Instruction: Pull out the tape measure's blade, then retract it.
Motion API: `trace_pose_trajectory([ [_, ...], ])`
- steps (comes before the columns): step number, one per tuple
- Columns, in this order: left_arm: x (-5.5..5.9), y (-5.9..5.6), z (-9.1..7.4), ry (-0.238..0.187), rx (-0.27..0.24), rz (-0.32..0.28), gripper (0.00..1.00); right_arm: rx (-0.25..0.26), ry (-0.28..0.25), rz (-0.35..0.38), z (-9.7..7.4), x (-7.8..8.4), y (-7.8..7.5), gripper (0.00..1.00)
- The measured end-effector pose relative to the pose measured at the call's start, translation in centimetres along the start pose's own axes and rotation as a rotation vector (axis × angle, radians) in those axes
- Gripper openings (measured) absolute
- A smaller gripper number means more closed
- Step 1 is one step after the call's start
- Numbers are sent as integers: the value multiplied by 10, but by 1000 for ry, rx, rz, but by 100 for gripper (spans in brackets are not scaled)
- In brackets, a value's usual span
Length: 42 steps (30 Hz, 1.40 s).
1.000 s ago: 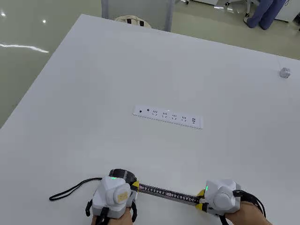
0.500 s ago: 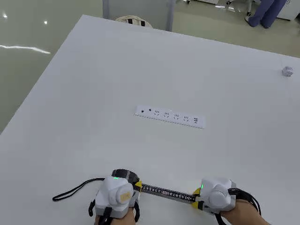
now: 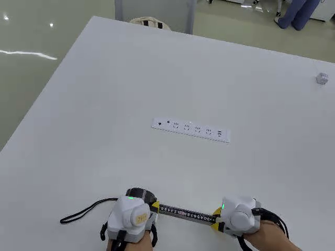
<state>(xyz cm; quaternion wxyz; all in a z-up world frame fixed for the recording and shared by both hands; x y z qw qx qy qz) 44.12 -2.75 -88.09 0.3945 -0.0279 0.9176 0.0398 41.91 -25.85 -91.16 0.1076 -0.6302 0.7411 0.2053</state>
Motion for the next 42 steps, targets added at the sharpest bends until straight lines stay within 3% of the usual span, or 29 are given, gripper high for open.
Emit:
trace_pose_trajectory([
  [42,0,0,0,2,4,5,57,6,-17,-20,16,-34,-2,15],
])
Point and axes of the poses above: the centre of the closed fingertips' face, and the gripper's own axes: z roughly forward along the fingers, y roughly to its left, x roughly out of its underside, the point moved 3 cm from there along -z, roughly backward along the fingers, and after that the axes turned 12 degrees about -x, right-handed, at the moved point
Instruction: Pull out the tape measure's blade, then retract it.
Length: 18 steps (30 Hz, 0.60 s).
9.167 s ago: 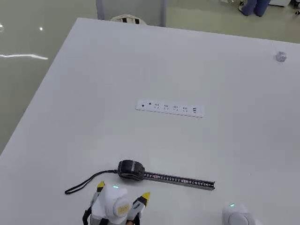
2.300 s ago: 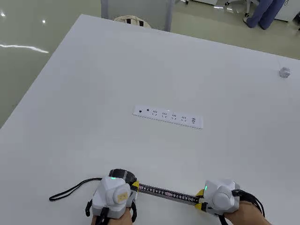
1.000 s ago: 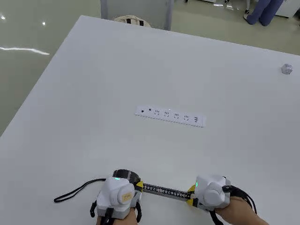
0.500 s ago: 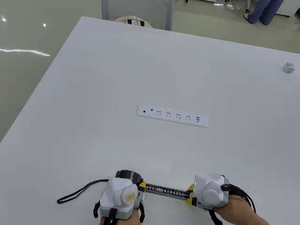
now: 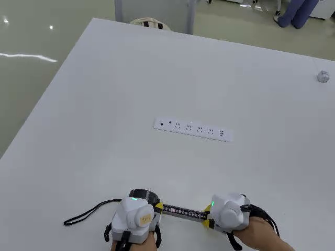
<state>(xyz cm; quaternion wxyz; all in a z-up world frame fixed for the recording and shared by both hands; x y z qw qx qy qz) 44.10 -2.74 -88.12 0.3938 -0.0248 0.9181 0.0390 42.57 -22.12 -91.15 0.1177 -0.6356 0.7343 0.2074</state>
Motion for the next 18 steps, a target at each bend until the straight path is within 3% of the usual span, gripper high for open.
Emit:
trace_pose_trajectory([
  [18,1,0,-1,-1,0,2,57,2,0,-8,5,-10,0,15],
])
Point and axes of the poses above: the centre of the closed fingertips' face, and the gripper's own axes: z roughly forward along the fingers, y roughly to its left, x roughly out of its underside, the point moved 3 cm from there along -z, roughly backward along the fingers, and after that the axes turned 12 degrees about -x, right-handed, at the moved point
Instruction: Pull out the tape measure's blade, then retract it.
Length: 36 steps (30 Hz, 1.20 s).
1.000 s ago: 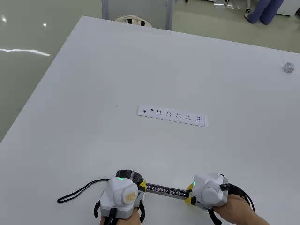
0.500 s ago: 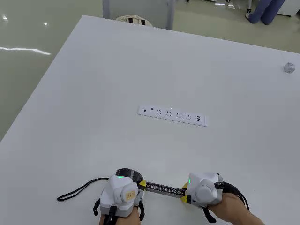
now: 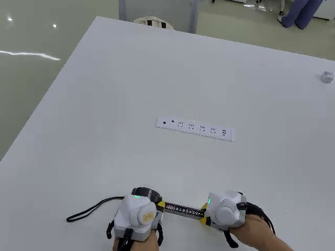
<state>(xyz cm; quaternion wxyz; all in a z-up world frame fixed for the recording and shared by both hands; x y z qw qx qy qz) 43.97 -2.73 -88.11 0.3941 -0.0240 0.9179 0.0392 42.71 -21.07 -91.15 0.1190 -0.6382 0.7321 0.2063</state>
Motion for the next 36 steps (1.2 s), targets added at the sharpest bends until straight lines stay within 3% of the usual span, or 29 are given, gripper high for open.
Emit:
trace_pose_trajectory([
  [36,1,0,0,13,6,6,57,-1,-11,-26,17,-33,-3,15],
])
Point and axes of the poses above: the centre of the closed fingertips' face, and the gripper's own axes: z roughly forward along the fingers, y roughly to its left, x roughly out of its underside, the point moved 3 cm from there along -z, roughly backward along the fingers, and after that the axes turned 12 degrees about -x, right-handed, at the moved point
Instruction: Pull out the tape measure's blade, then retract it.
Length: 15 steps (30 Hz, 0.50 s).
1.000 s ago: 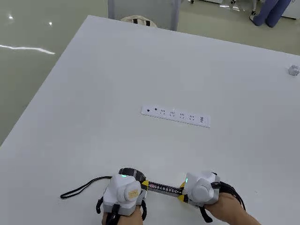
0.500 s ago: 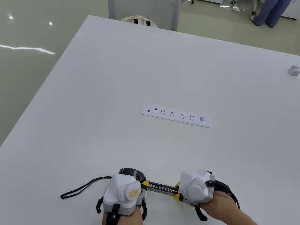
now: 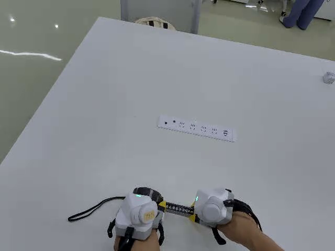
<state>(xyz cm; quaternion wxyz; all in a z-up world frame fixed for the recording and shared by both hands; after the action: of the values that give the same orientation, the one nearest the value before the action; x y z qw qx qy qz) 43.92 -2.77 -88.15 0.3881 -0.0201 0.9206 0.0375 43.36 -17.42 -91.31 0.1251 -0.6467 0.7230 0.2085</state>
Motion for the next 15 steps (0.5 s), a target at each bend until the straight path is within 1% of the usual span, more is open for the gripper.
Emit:
trace_pose_trajectory([
  [8,0,0,0,0,2,3,56,-5,-4,-6,3,-10,1,15],
  [15,0,0,0,3,2,3,56,-8,-6,-9,6,-14,0,15],
])
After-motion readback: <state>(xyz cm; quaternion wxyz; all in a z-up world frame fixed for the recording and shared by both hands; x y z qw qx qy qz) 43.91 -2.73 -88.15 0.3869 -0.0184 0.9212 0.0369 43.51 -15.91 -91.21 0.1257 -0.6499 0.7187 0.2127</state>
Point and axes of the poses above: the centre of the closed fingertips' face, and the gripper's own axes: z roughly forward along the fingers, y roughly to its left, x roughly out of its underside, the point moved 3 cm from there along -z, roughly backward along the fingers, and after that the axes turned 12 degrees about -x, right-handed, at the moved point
